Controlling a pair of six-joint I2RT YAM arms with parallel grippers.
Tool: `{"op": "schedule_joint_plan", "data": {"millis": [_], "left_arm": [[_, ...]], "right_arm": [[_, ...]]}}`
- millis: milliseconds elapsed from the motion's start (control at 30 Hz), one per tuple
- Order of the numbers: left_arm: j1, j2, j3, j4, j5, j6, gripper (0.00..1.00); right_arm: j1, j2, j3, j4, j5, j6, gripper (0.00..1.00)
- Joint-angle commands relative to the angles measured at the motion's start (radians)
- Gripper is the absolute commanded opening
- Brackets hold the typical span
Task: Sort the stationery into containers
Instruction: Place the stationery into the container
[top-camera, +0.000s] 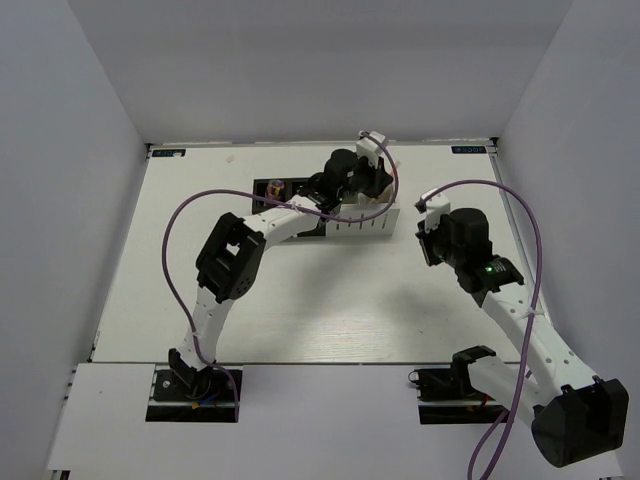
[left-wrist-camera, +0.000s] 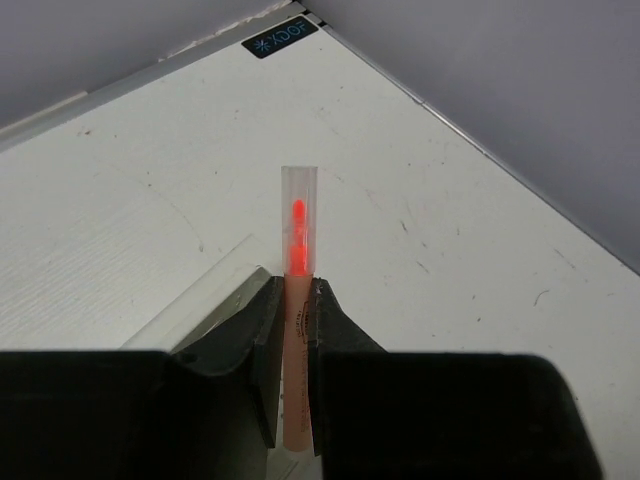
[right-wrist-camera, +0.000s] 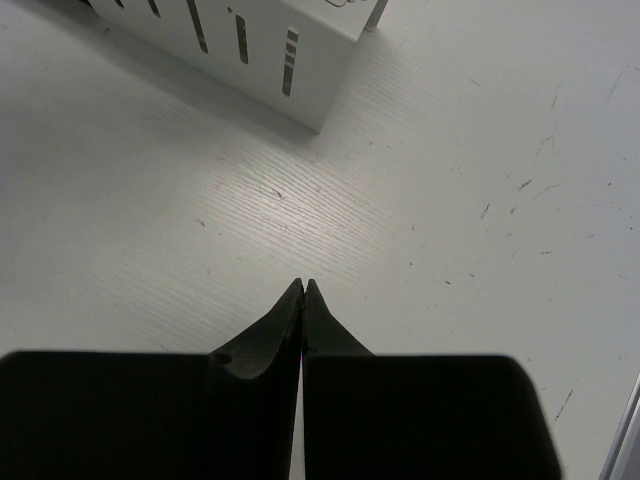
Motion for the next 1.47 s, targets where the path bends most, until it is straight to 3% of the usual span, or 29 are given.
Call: {"op": "schedule_joint_plan", "data": {"millis": [0, 133, 267, 300, 433, 667, 733, 800, 833, 867, 900, 933, 1000, 1033, 1067, 1100, 1167, 1300, 1333, 1400, 1433], "left_arm": [[0.0, -0.005, 0.024, 0.02, 0.002, 0.045, 0.01], [-0.002, 0.006, 0.029, 0.009, -0.001, 0.046, 0.07], [0.0, 0.001, 0.015, -0.008, -0.005, 0.046, 0.33], [0.0, 0.003, 0.013, -0.008, -0.015, 0.046, 0.51], [0.0, -0.002, 0.021, -0.022, -0.027, 0.049, 0.67], [-0.012, -0.004, 0.099, -0.072, 0.001, 0.045, 0.61], [-0.029, -0.022, 0.113, -0.082, 0.016, 0.059, 0.47], [-0.043, -0.052, 0.121, -0.098, 0.028, 0.088, 0.32], [-0.052, -0.081, 0.118, -0.111, 0.034, 0.098, 0.17], [-0.063, -0.1, 0.111, -0.129, 0.031, 0.105, 0.11], [-0.066, -0.141, 0.067, -0.147, 0.024, 0.13, 0.07], [-0.071, -0.196, 0.041, -0.16, -0.016, 0.137, 0.03], [-0.083, -0.335, -0.069, -0.244, -0.074, 0.135, 0.05], [-0.086, -0.368, -0.094, -0.267, -0.17, 0.128, 0.36], [-0.086, -0.404, -0.129, -0.448, -0.218, 0.112, 0.59], [-0.079, -0.472, -0.145, -0.518, -0.258, 0.082, 0.78], [-0.057, -0.571, -0.215, -0.7, -0.33, 0.028, 1.0], [0.0, -0.873, -0.508, -0.83, -0.318, -0.039, 1.0], [0.038, -1.007, -0.671, -0.829, -0.306, -0.049, 1.0], [0.063, -1.089, -0.764, -0.827, -0.263, -0.069, 1.0], [0.101, -1.123, -0.889, -0.83, -0.251, -0.07, 1.0]], "right_arm": [[-0.005, -0.017, -0.01, 0.04, -0.015, 0.007, 0.0], [-0.002, -0.017, -0.01, 0.046, -0.021, 0.007, 0.0], [-0.003, -0.017, -0.008, 0.048, -0.024, 0.004, 0.0], [0.0, -0.015, -0.01, 0.048, -0.024, 0.007, 0.0], [-0.002, -0.017, -0.011, 0.047, -0.025, 0.007, 0.0], [-0.003, -0.023, -0.011, 0.04, -0.038, 0.004, 0.0], [-0.003, -0.026, -0.01, 0.039, -0.051, 0.003, 0.02], [-0.002, -0.026, -0.005, 0.033, -0.062, 0.0, 0.15], [-0.003, -0.026, -0.005, 0.031, -0.071, 0.0, 0.29], [-0.007, -0.026, -0.004, 0.027, -0.079, -0.002, 0.38], [-0.004, -0.026, -0.005, 0.019, -0.09, -0.003, 0.47], [-0.003, -0.024, -0.008, 0.019, -0.103, -0.005, 0.68], [-0.005, -0.023, -0.01, 0.007, -0.142, -0.011, 0.87], [-0.002, -0.023, -0.01, 0.008, -0.18, -0.011, 0.9], [-0.002, -0.02, -0.01, 0.008, -0.186, -0.008, 0.9], [-0.002, -0.017, -0.008, 0.008, -0.194, 0.021, 0.9], [0.0, 0.0, -0.004, 0.02, -0.2, 0.052, 0.9], [-0.002, 0.002, 0.013, 0.027, -0.154, 0.187, 0.9], [0.0, 0.002, 0.013, 0.03, -0.16, 0.193, 0.9], [-0.005, 0.006, 0.021, 0.027, -0.154, 0.202, 0.9], [-0.005, 0.008, 0.022, 0.027, -0.157, 0.211, 0.9]]}}
